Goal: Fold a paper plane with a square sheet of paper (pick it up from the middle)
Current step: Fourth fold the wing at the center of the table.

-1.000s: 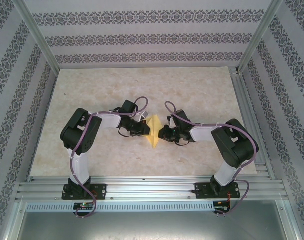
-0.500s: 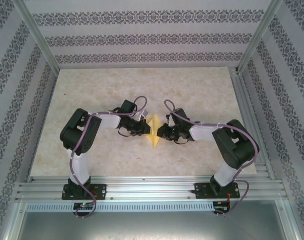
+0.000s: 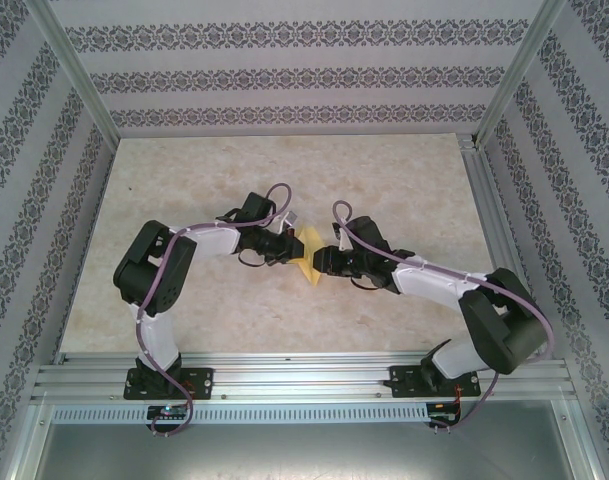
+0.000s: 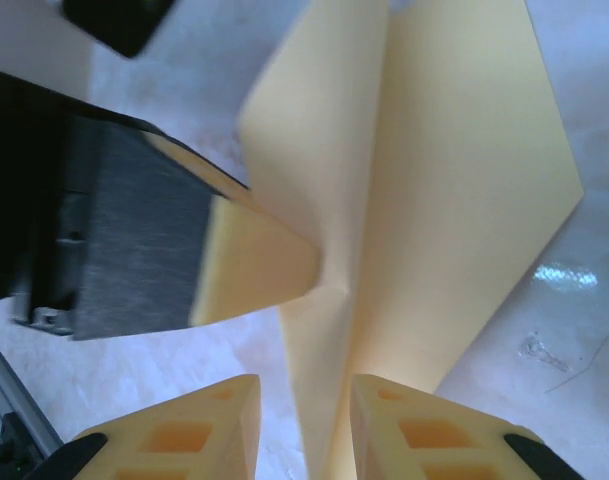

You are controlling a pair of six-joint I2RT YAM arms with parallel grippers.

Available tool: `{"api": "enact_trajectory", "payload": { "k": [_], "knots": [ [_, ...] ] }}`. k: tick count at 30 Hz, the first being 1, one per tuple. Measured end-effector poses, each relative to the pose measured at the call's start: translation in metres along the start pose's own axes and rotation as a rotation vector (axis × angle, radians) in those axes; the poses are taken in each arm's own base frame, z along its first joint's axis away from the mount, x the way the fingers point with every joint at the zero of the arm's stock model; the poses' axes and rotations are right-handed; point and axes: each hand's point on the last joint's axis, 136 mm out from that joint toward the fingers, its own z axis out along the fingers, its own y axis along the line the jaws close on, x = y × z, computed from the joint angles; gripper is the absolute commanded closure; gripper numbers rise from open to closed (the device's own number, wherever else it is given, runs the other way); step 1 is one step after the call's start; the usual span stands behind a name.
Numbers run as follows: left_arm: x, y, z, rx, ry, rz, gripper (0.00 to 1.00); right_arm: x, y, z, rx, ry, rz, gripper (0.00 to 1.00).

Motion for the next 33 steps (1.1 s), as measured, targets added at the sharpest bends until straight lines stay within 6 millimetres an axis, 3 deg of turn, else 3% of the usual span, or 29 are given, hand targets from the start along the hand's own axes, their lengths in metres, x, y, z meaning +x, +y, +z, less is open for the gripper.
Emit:
{"api": "enact_trajectory", "payload": {
  "k": [7, 13, 21, 23, 33],
  "knots": [
    [-0.004, -0.004, 0.006, -0.002, 0.002, 0.008, 0.94, 0.016, 0.005, 0.009, 0.047, 0.013, -0.141, 0.68],
    [-0.003, -0.006, 0.008, -0.006, 0.006, 0.011, 0.94, 0.029, -0.013, 0.021, 0.171, 0.053, -0.202, 0.69],
    [-0.005, -0.005, 0.008, -0.013, -0.001, 0.011, 0.93, 0.029, -0.025, 0.029, 0.242, 0.072, -0.236, 0.82],
    [-0.006, -0.004, 0.009, -0.015, 0.001, 0.009, 0.91, 0.029, -0.024, 0.029, 0.244, 0.071, -0.241, 0.89],
    [-0.006, -0.004, 0.009, -0.019, 0.004, -0.029, 0.70, 0.025, -0.029, 0.029, 0.282, 0.048, -0.301, 0.98]
  ]
}}
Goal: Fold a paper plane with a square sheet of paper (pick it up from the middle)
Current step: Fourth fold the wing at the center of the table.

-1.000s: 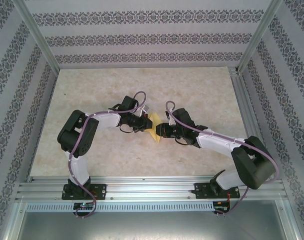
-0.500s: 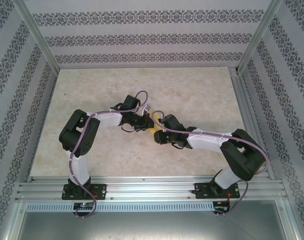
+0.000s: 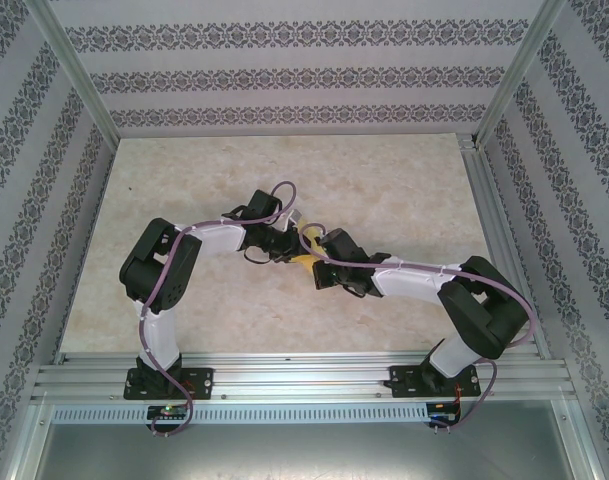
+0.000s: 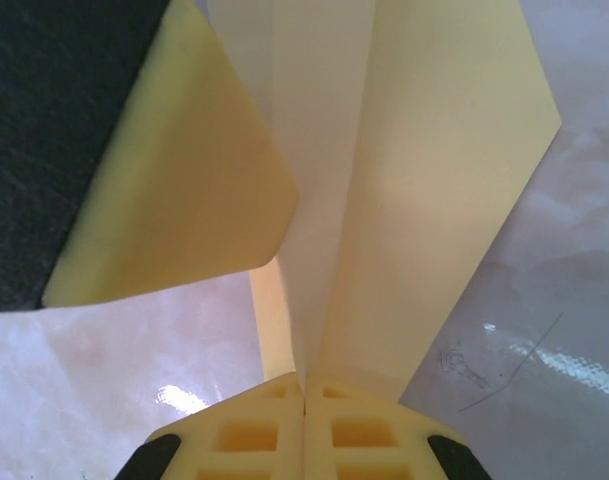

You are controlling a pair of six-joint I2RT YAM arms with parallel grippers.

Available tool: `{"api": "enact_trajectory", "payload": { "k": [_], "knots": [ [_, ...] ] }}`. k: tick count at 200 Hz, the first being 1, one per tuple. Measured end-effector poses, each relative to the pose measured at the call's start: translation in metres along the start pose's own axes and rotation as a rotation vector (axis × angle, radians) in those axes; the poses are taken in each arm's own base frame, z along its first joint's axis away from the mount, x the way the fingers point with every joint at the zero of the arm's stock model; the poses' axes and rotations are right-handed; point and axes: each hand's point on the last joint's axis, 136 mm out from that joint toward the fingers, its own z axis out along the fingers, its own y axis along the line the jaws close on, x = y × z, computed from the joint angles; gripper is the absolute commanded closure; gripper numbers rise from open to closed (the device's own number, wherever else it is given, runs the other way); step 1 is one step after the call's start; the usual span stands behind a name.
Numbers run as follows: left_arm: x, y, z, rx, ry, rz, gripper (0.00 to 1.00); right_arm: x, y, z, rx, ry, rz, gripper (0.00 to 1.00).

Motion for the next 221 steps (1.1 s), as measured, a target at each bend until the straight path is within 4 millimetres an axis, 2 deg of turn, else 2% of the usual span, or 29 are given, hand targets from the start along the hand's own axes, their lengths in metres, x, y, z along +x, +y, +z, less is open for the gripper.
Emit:
{"api": "enact_trajectory", "payload": {
  "k": [35, 62, 91, 142, 197, 221],
  "knots": [
    [0.002, 0.000, 0.002, -0.006, 0.002, -0.065, 0.58, 0.006, 0.006, 0.001, 0.020, -0.016, -0.116, 0.99],
    [0.004, -0.002, 0.005, -0.008, 0.002, -0.106, 0.54, 0.006, 0.012, 0.002, 0.036, -0.042, -0.191, 1.00],
    [0.002, 0.001, 0.006, -0.020, -0.015, -0.154, 0.55, 0.008, 0.011, 0.003, 0.063, -0.063, -0.247, 1.00],
    [0.001, 0.010, 0.007, -0.053, -0.036, -0.190, 0.65, 0.012, 0.006, 0.006, 0.096, -0.080, -0.279, 0.98],
    [0.006, 0.025, 0.020, -0.088, -0.003, -0.223, 0.66, 0.013, 0.006, 0.006, 0.109, -0.091, -0.302, 0.98],
    [0.005, 0.024, 0.021, -0.089, -0.002, -0.221, 0.70, 0.013, 0.006, 0.007, 0.112, -0.092, -0.309, 0.98]
  ]
}}
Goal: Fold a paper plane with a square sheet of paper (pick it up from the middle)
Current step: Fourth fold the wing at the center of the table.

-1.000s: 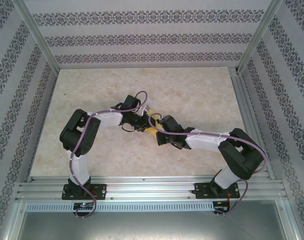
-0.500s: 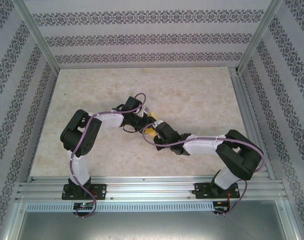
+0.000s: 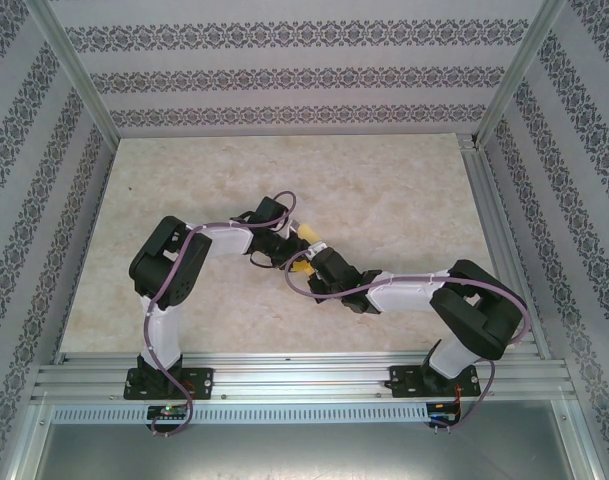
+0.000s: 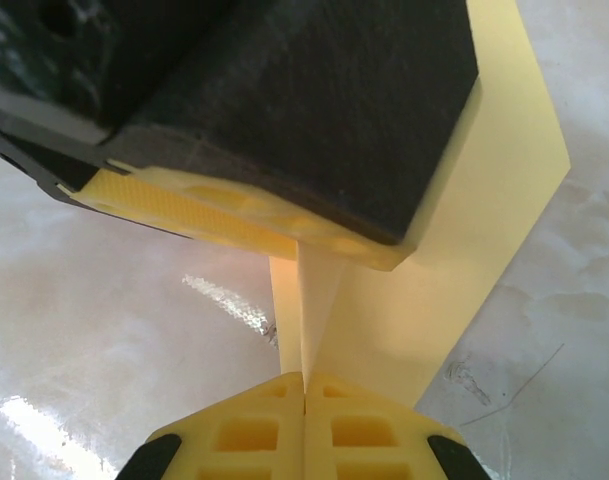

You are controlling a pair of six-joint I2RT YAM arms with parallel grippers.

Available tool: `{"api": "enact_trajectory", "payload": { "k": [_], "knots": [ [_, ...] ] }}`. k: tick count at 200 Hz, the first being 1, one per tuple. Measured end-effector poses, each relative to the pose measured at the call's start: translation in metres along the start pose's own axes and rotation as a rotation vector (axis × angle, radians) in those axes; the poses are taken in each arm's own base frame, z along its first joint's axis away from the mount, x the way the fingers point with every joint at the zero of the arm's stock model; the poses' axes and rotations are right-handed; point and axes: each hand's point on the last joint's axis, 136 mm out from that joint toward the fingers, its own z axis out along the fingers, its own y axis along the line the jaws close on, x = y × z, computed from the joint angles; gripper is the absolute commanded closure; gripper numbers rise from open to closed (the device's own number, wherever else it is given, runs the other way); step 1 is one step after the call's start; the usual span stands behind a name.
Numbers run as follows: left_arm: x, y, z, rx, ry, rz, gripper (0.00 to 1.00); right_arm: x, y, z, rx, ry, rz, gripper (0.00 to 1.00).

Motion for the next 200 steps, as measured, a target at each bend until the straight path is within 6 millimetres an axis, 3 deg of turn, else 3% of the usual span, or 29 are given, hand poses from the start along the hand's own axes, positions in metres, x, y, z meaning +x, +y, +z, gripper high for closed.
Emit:
{"api": "enact_trajectory", "payload": {
  "k": [55, 87, 101, 115, 127, 142, 169, 200],
  "knots": [
    [0.001, 0.001, 0.001, -0.006, 0.002, -0.001, 0.75, 0.004, -0.002, 0.004, 0.012, 0.013, -0.003, 0.97],
    [0.001, 0.001, 0.001, -0.006, 0.002, 0.006, 0.93, 0.006, -0.003, 0.005, 0.018, 0.017, -0.004, 0.96],
    [0.001, 0.000, 0.001, -0.006, 0.002, 0.009, 0.95, 0.006, -0.003, 0.005, 0.019, 0.018, -0.004, 0.96],
    [0.001, 0.001, 0.001, -0.008, 0.000, 0.009, 0.95, 0.006, -0.003, 0.005, 0.019, 0.019, -0.001, 0.90],
    [0.001, 0.001, 0.001, -0.009, 0.000, 0.013, 0.96, 0.007, -0.003, 0.005, 0.019, 0.020, 0.003, 0.76],
    [0.000, 0.001, 0.001, -0.011, -0.003, 0.020, 0.98, 0.008, -0.001, 0.004, 0.008, 0.027, 0.022, 0.73],
    [-0.002, 0.002, 0.001, -0.018, -0.014, 0.041, 0.98, -0.005, 0.002, -0.017, -0.113, -0.019, 0.161, 0.73],
    [-0.002, 0.003, 0.001, -0.019, -0.015, 0.076, 0.98, -0.029, -0.023, -0.031, -0.269, -0.106, 0.455, 0.80]
  ]
}}
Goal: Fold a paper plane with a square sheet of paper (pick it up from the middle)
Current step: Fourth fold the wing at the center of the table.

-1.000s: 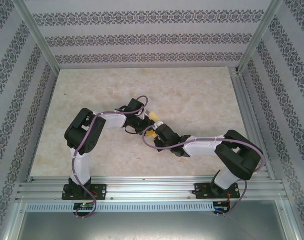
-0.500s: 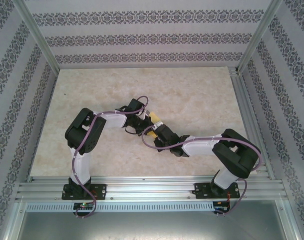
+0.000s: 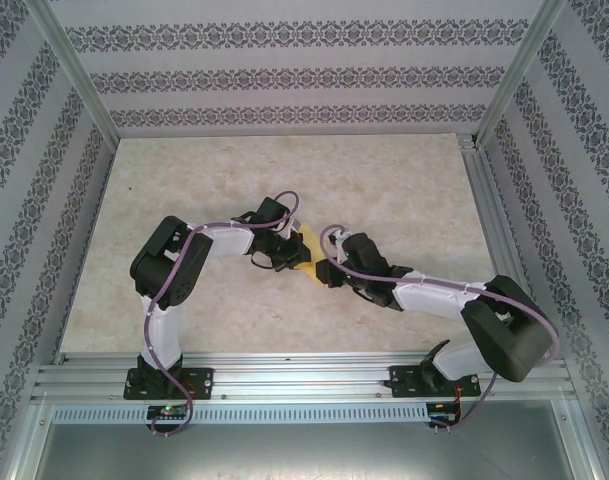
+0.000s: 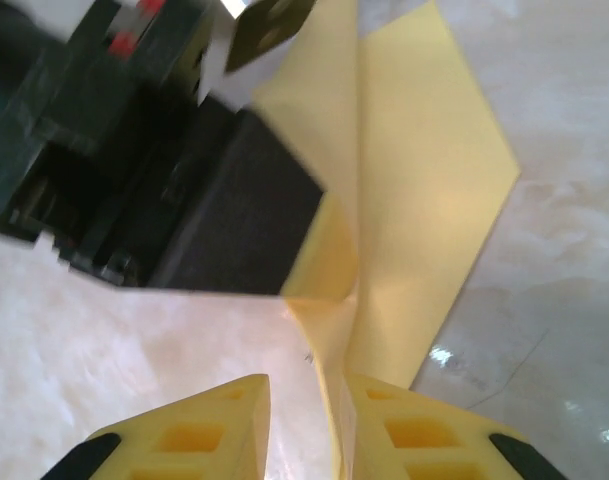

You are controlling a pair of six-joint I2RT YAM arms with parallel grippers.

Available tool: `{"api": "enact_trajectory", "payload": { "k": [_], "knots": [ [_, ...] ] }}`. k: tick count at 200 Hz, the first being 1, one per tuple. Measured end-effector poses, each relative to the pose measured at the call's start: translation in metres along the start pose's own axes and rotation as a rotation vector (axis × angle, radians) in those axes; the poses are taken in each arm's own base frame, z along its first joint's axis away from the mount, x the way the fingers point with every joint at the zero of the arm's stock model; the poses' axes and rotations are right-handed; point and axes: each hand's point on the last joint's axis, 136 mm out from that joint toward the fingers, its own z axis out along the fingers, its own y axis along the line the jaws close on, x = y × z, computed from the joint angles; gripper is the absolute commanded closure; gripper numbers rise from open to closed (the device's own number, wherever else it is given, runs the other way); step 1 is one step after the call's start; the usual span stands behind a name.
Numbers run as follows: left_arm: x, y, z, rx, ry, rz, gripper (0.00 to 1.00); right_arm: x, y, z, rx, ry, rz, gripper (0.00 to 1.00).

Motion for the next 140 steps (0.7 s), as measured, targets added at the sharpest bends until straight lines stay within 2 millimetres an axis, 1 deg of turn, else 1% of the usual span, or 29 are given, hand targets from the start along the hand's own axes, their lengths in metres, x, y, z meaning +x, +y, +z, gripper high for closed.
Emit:
{"api": "enact_trajectory", "payload": {
  "k": [19, 47, 65, 92, 140],
  "knots": [
    [0.000, 0.000, 0.000, 0.000, 0.000, 0.025, 0.98, -0.002, -0.010, 0.004, -0.061, 0.015, 0.148, 0.83],
    [0.000, 0.000, 0.000, 0.001, 0.000, 0.057, 0.97, 0.013, -0.003, 0.016, -0.146, 0.097, 0.269, 0.85],
    [-0.001, 0.000, -0.001, 0.004, 0.000, 0.071, 0.97, 0.018, 0.000, 0.021, -0.184, 0.125, 0.325, 0.87],
    [0.000, -0.001, 0.000, 0.008, 0.003, 0.089, 0.97, 0.019, 0.000, 0.026, -0.216, 0.140, 0.377, 0.89],
    [0.000, -0.001, -0.002, 0.022, 0.013, 0.102, 0.94, 0.030, -0.001, 0.033, -0.232, 0.186, 0.412, 0.89]
  ]
}}
